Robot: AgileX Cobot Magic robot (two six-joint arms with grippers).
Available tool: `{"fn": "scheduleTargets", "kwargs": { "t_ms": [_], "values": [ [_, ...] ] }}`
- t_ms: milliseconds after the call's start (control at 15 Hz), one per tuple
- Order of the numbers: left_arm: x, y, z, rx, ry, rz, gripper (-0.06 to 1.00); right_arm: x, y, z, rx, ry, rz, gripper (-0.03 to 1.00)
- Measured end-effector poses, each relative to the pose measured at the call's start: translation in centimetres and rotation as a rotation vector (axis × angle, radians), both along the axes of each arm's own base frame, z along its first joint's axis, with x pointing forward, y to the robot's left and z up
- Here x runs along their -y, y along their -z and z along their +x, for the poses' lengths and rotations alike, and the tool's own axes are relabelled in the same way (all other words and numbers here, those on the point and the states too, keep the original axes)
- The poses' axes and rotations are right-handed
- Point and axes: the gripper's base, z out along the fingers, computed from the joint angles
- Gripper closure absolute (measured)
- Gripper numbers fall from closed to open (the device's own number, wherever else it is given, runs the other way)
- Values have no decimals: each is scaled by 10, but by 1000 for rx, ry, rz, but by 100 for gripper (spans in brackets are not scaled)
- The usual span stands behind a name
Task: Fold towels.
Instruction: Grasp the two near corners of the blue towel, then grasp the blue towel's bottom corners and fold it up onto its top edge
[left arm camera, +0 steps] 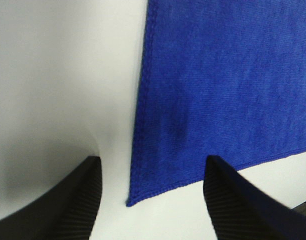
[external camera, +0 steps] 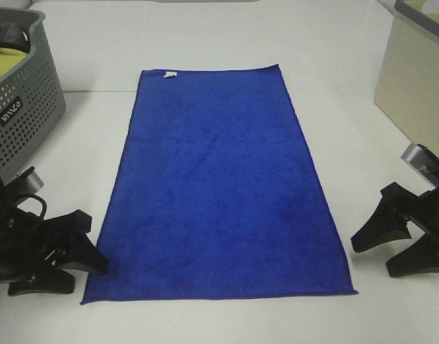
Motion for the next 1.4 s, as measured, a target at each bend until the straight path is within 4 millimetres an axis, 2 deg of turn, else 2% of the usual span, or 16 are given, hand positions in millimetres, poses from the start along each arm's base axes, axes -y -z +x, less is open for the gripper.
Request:
{"fn": "scheduleTargets", "kwargs": {
  "t_ms": [133, 200, 267, 467, 800, 933, 1000, 1067, 1133, 1200, 1400],
  "values": [
    [2, 2, 2, -7, 9, -16, 36, -3, 0, 1, 11, -16, -4, 24],
    [3, 2, 5, -7, 16, -29, 36, -11, 1, 2, 18, -39, -13, 25],
    [5, 3, 7, -10, 24, -42, 37, -30, 1, 5, 50, -81, -46, 25],
    [5, 4, 8, -11, 27, -45, 36, -43, 1, 8, 69, -90, -74, 27],
    [12, 1, 14, 25, 70, -38, 36, -60, 13, 8, 0, -71, -13, 36],
    [20, 0, 17, 48, 98, -23, 37, -64, 17, 6, -26, -76, 5, 45],
    [20, 1, 17, 49, 99, -15, 42, -63, 18, 6, -25, -75, -1, 54],
    [18, 3, 18, 56, 100, 7, 55, -63, 20, 7, -27, -75, -9, 65],
    [17, 5, 19, 60, 101, 28, 71, -62, 22, 7, -29, -71, -17, 76],
    [17, 6, 19, 68, 115, 35, 91, -61, 23, 7, -35, -55, -28, 93],
    [17, 4, 17, 73, 144, 28, 94, -60, 17, 7, -28, -46, -41, 95]
  ]
}}
